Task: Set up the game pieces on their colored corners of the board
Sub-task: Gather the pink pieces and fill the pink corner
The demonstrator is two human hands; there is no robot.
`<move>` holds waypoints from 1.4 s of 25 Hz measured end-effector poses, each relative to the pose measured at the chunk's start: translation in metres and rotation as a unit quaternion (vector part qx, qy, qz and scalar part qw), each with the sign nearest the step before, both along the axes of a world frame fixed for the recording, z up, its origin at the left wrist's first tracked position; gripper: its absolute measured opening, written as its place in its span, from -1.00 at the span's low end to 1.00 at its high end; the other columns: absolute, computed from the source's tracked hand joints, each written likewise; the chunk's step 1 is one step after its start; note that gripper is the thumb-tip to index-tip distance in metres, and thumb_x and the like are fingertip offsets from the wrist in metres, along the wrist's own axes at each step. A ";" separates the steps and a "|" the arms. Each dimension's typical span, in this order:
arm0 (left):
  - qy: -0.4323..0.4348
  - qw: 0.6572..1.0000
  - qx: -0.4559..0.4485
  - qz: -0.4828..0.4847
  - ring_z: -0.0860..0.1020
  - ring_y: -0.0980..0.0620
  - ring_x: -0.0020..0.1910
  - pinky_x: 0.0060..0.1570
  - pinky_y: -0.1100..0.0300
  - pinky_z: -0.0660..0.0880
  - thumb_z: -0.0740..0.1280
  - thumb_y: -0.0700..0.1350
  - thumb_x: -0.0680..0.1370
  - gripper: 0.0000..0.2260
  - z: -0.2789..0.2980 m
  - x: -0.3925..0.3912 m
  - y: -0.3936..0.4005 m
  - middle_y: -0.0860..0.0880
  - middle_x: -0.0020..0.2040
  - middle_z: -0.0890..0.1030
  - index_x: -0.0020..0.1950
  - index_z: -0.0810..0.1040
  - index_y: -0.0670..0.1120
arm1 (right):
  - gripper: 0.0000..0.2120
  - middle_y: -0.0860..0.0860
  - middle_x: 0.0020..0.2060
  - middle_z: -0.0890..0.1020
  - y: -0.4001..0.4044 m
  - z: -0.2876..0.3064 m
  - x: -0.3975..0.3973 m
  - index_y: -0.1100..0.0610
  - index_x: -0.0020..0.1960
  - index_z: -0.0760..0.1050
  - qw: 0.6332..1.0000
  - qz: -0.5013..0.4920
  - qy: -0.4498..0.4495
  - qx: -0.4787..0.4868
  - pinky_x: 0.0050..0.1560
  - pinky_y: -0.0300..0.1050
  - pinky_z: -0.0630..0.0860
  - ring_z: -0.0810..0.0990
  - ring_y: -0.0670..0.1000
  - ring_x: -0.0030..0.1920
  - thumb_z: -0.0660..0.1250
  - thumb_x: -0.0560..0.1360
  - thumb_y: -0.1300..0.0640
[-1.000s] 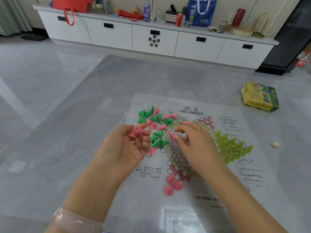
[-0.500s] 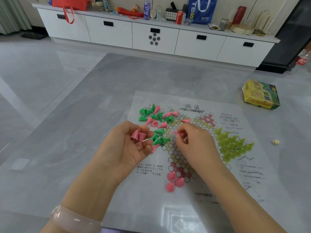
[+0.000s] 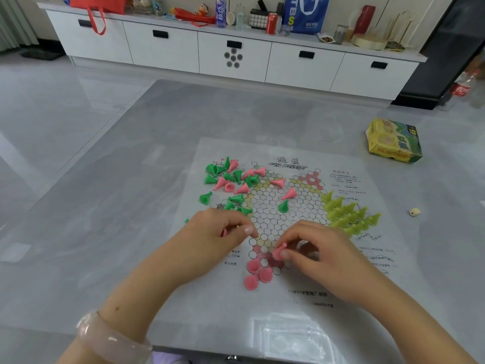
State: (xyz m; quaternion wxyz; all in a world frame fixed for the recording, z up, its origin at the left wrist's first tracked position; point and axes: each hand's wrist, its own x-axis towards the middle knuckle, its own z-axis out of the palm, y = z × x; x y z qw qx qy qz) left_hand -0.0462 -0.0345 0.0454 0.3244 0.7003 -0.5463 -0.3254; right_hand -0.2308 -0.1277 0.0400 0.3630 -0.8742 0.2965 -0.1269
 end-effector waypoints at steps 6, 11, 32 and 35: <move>-0.123 0.988 0.023 -0.086 0.41 0.30 -0.41 -0.39 0.40 0.24 0.37 -0.01 0.44 -0.90 -0.003 0.003 0.003 0.29 -0.47 0.46 -0.11 0.54 0.21 | -0.94 -0.19 -0.20 0.60 -0.004 -0.006 -0.002 -0.02 -0.13 0.57 1.000 0.014 0.011 -0.018 -0.09 -0.34 0.46 0.55 -0.18 -0.10 0.36 0.43 0.13; -0.153 0.983 0.008 -0.099 0.39 0.38 -0.42 -0.41 0.44 0.25 0.34 0.02 0.46 -0.83 -0.005 -0.003 0.002 0.33 -0.50 0.44 0.04 0.60 0.16 | -0.96 -0.17 -0.23 0.60 -0.004 -0.006 -0.001 0.01 -0.17 0.58 1.000 0.022 0.008 -0.002 -0.11 -0.32 0.48 0.56 -0.16 -0.12 0.38 0.41 0.14; -0.110 0.993 -0.036 -0.026 0.41 0.25 -0.37 -0.34 0.41 0.31 0.32 0.06 0.46 -0.95 0.001 0.006 0.005 0.08 -0.48 0.42 -0.10 0.49 0.16 | -0.99 -0.14 -0.20 0.59 -0.005 -0.006 -0.005 0.01 -0.16 0.55 0.997 0.058 0.040 -0.044 -0.09 -0.18 0.50 0.54 -0.13 -0.12 0.36 0.42 0.11; -0.070 0.995 -0.066 0.039 0.34 0.18 -0.40 -0.34 0.39 0.31 0.25 0.00 0.51 -0.93 0.005 0.006 0.005 0.03 -0.40 0.38 -0.17 0.43 0.06 | -0.98 -0.13 -0.19 0.58 -0.005 -0.008 -0.006 0.01 -0.16 0.56 0.995 0.078 0.035 -0.042 -0.09 -0.13 0.52 0.54 -0.13 -0.11 0.37 0.40 0.08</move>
